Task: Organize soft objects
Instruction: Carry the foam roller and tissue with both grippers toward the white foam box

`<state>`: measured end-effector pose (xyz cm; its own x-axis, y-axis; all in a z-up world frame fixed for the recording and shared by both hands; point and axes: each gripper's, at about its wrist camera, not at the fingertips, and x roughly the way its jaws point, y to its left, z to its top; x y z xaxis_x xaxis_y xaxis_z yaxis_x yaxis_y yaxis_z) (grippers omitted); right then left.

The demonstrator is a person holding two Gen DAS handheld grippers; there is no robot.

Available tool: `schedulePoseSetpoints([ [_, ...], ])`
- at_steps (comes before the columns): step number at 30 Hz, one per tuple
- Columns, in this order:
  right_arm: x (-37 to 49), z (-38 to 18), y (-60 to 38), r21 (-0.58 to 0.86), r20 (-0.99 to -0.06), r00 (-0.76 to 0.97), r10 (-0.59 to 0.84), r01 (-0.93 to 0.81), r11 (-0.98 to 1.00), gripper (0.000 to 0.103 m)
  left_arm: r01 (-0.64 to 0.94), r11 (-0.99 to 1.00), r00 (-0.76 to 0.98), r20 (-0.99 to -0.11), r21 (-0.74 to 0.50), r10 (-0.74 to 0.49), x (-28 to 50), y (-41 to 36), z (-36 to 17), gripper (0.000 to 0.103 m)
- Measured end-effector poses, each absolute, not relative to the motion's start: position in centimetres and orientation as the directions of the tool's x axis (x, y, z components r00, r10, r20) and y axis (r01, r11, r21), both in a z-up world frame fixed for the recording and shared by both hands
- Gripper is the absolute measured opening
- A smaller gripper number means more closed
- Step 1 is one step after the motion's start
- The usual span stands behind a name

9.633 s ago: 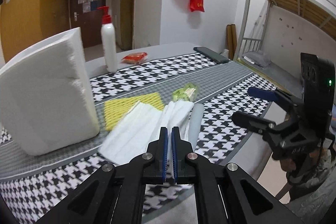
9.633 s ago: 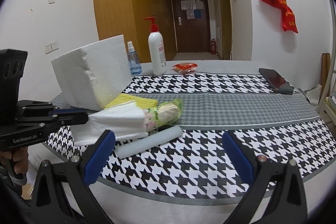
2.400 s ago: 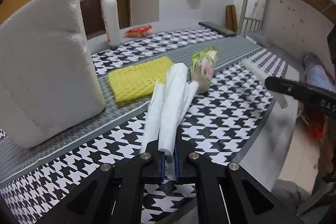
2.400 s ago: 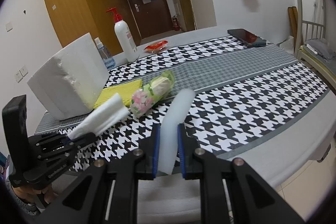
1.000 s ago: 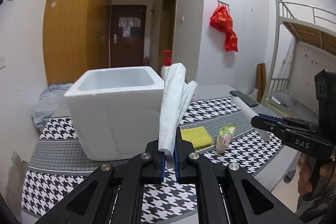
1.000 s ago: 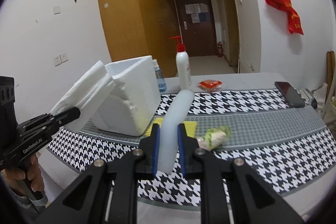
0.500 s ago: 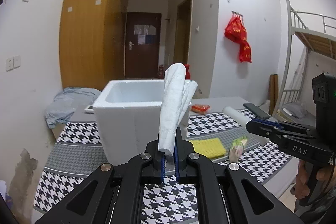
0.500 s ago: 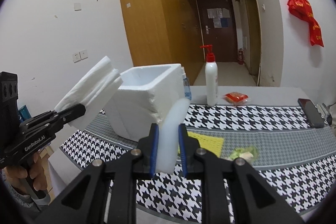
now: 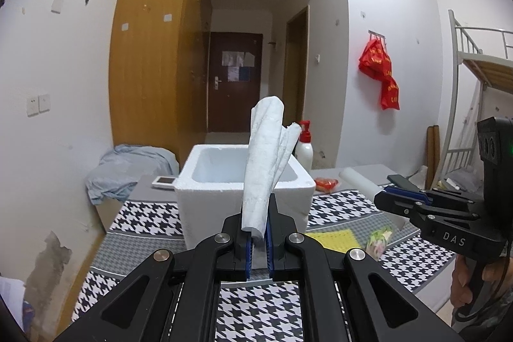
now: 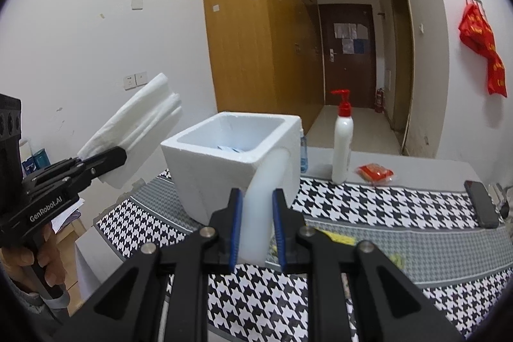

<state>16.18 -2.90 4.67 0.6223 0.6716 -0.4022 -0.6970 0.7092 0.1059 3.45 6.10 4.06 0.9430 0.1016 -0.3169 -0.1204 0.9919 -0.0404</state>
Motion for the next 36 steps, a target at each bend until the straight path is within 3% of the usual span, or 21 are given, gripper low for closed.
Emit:
schedulePoseSetpoints([
  [26,17.5,6.8,-1.1,0.094,-0.365,0.621,0.694,-0.717,0.691,0.022,-0.143,0.990,0.951,-0.280,-0.014,0.134,4.2,7.3,5.7,0.007],
  [36,18.6,7.6,0.6,0.084,-0.367,0.607,0.704,-0.733,0.675,0.022,-0.153,0.988,0.937,-0.320,-0.020,0.138,6.8,8.3,5.6,0.007],
])
